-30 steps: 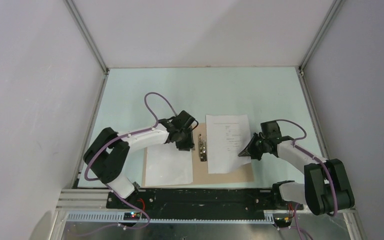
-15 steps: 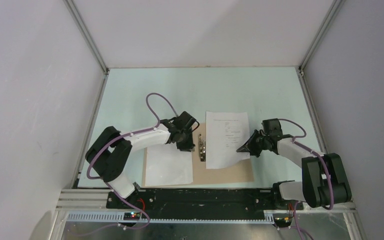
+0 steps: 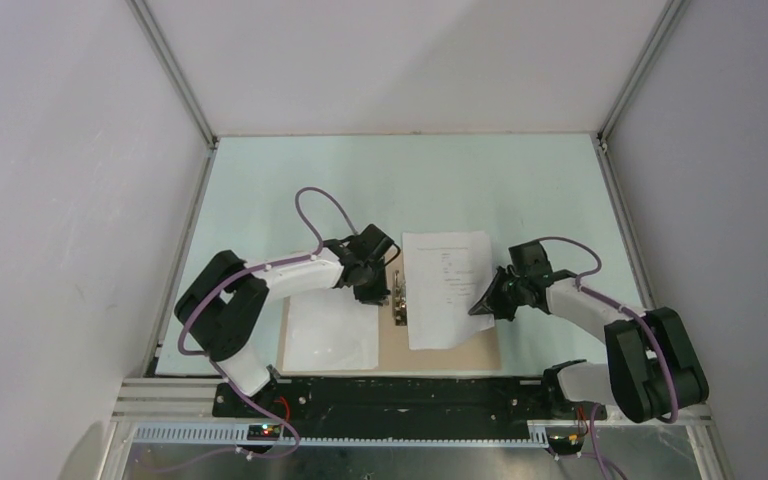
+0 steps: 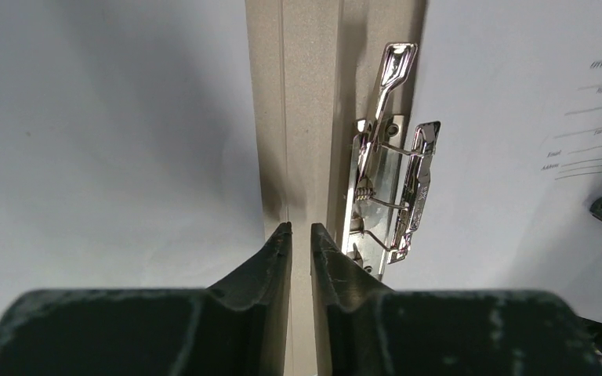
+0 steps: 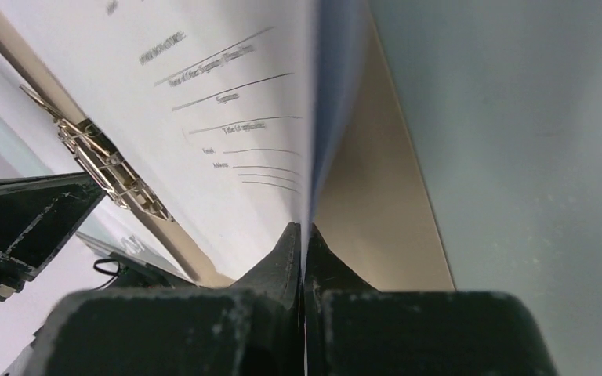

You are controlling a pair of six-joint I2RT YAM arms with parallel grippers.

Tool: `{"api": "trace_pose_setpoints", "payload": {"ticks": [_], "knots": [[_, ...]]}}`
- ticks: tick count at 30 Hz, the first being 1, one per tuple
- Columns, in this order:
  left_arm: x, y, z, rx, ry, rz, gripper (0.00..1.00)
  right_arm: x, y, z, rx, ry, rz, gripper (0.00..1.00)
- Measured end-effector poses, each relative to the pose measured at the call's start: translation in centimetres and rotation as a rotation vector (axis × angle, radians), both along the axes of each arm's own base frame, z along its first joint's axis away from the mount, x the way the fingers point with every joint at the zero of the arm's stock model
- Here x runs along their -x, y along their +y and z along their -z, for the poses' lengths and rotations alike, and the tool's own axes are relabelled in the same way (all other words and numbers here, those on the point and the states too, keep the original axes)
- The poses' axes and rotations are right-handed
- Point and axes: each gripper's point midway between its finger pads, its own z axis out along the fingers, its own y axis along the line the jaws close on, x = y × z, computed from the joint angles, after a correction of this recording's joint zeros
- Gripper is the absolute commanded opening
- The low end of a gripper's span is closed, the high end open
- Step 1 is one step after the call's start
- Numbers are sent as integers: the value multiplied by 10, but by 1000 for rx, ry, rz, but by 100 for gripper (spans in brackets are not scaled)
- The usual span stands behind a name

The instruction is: Put the files into the folder

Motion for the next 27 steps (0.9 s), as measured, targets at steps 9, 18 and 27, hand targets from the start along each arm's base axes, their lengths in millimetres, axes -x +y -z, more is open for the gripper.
{"api": "trace_pose_setpoints", "payload": {"ticks": [9, 18, 27], "knots": [[2, 0, 4, -8, 9, 3, 18, 5, -12, -5, 52, -22, 4, 0], [2, 0, 4, -9, 9, 4, 18, -11, -4, -4, -63, 13, 55, 0], [2, 0, 6, -12, 15, 5, 17, -11, 8, -4, -101, 25, 38, 0]]}}
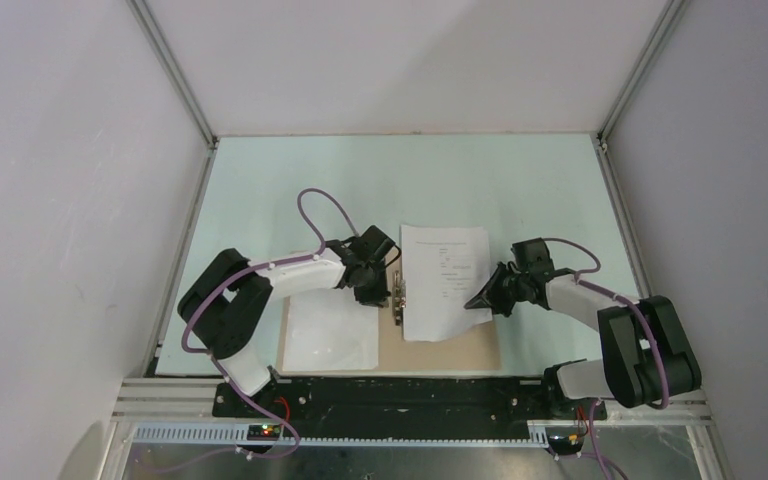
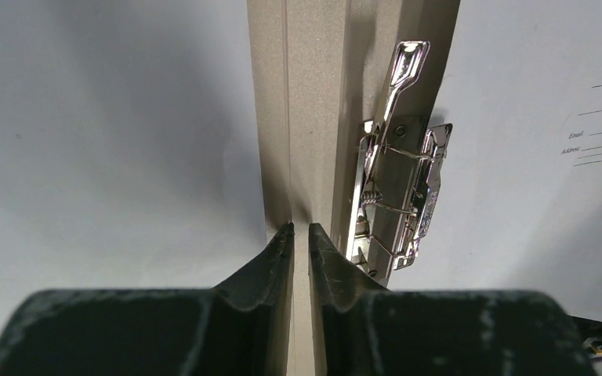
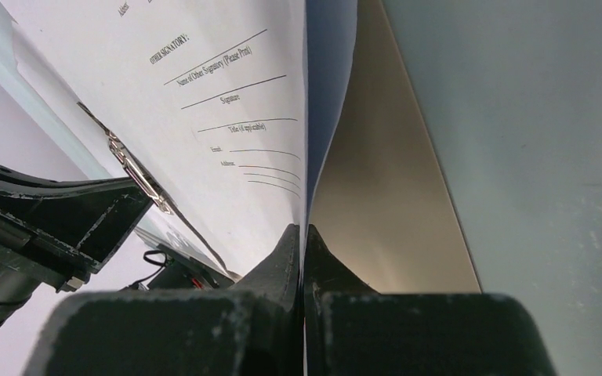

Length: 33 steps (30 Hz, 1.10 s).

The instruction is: Put the files into the folder

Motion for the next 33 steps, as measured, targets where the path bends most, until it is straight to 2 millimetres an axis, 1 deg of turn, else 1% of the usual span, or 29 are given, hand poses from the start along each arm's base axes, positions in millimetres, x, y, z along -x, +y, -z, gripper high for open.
{"api": "trace_pose_setpoints", "payload": {"ticks": [5, 10, 14, 17, 19, 26, 30, 33], "knots": [[0, -1, 0, 2, 0, 2, 17, 3, 0, 0, 25, -10, -9, 0], [0, -2, 1, 3, 1, 4, 16, 4, -7, -4, 43, -19, 2, 0], [0, -2, 1, 3, 1, 4, 16, -5, -18, -9, 19, -22, 59, 0], [0, -2, 1, 3, 1, 4, 16, -13, -21, -13, -13, -24, 100, 0], [0, -2, 1, 3, 0, 5, 16, -19, -20, -13, -41, -17, 120, 0], [0, -4, 1, 5, 2, 7, 15, -35, -11, -4, -119, 45, 199, 0], [0, -4, 1, 5, 2, 8, 16, -47, -13, -7, -150, 40, 252, 0], [0, -4, 1, 6, 2, 8, 15, -53, -16, -9, -160, 34, 278, 0]]}}
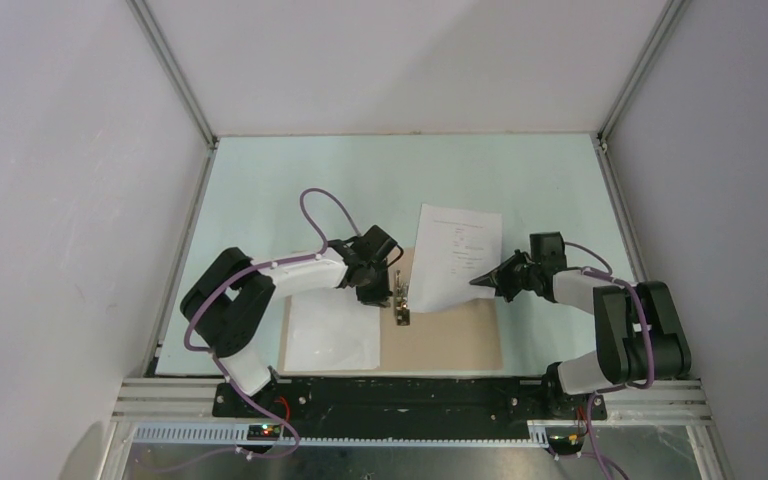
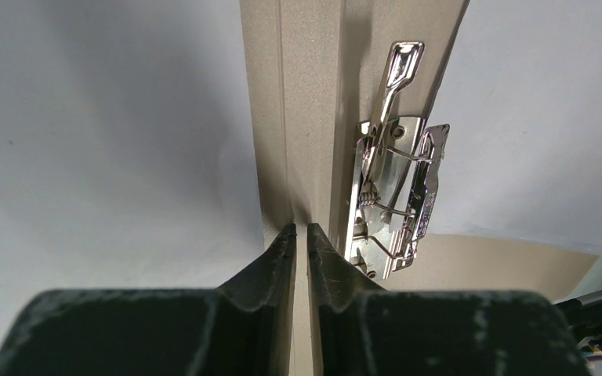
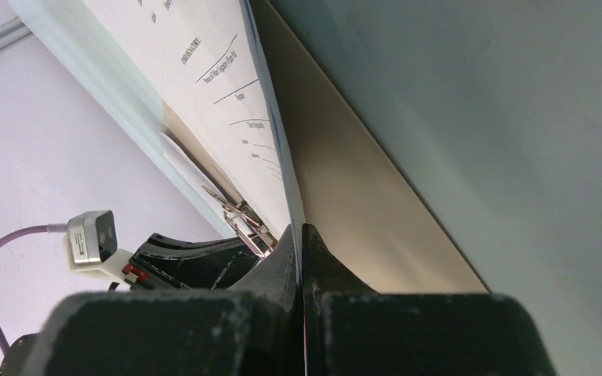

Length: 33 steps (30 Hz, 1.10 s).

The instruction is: Put the files into the folder

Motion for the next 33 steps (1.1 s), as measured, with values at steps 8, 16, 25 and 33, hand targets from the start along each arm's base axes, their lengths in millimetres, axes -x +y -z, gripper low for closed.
{"api": "trace_pose_setpoints", "payload": {"ticks": [8, 16, 25, 33], "knots": [[0, -2, 0, 3, 2, 3, 15, -5, -5, -3, -19, 5, 35, 0], [-1, -4, 0, 9, 6, 6, 14, -30, -25, -14, -53, -20, 127, 0], [-1, -6, 0, 15, 6, 9, 14, -32, -15, -11, -53, -11, 114, 0], [-1, -6, 0, 17, 6, 10, 14, -25, 0, -5, -10, -5, 78, 0]]}}
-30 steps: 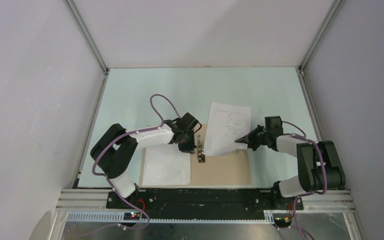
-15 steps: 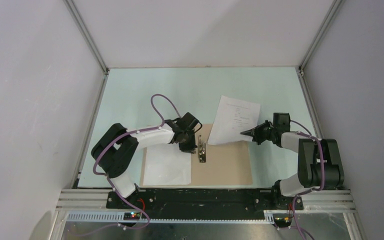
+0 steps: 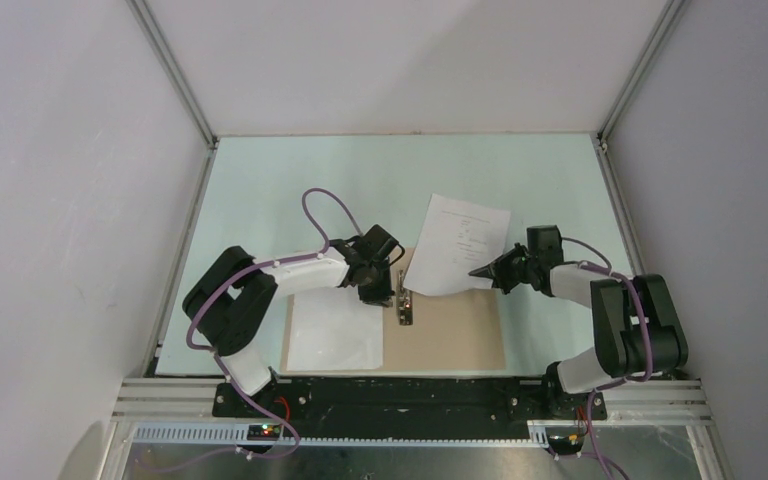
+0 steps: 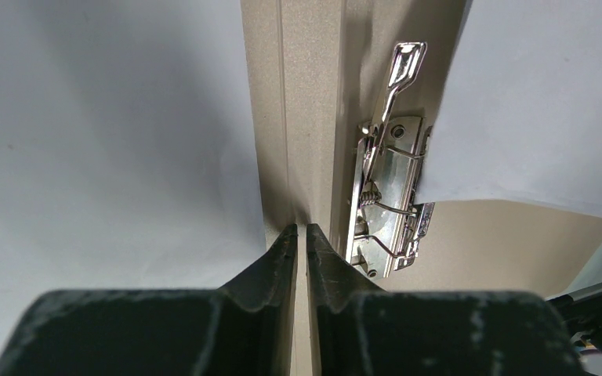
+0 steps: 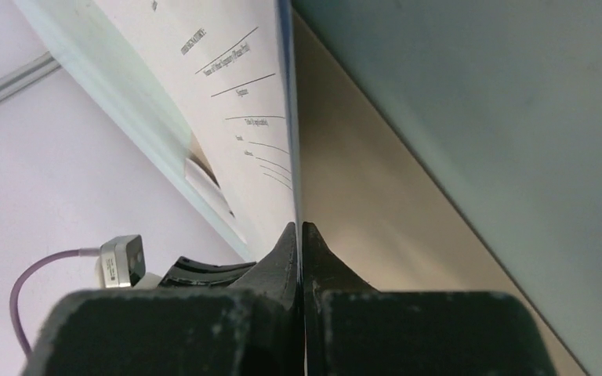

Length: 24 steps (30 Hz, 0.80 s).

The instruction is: Put the files into the folder

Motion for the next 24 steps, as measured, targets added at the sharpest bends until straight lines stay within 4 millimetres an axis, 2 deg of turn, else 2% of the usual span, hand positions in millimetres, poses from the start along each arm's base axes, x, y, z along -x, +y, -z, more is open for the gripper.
{"api": "trace_pose_setpoints", "payload": {"ticks": [4, 10, 19, 24], "knots": [[0, 0, 0, 1, 0, 0, 14, 2, -10, 3, 63, 0, 24, 0], [0, 0, 0, 1, 0, 0, 14, 0, -25, -3, 146, -50, 42, 0], [0, 0, 0, 1, 0, 0, 14, 12, -11, 5, 179, -36, -23, 0], [0, 0, 0, 1, 0, 0, 13, 13, -12, 6, 185, -27, -19, 0]]}}
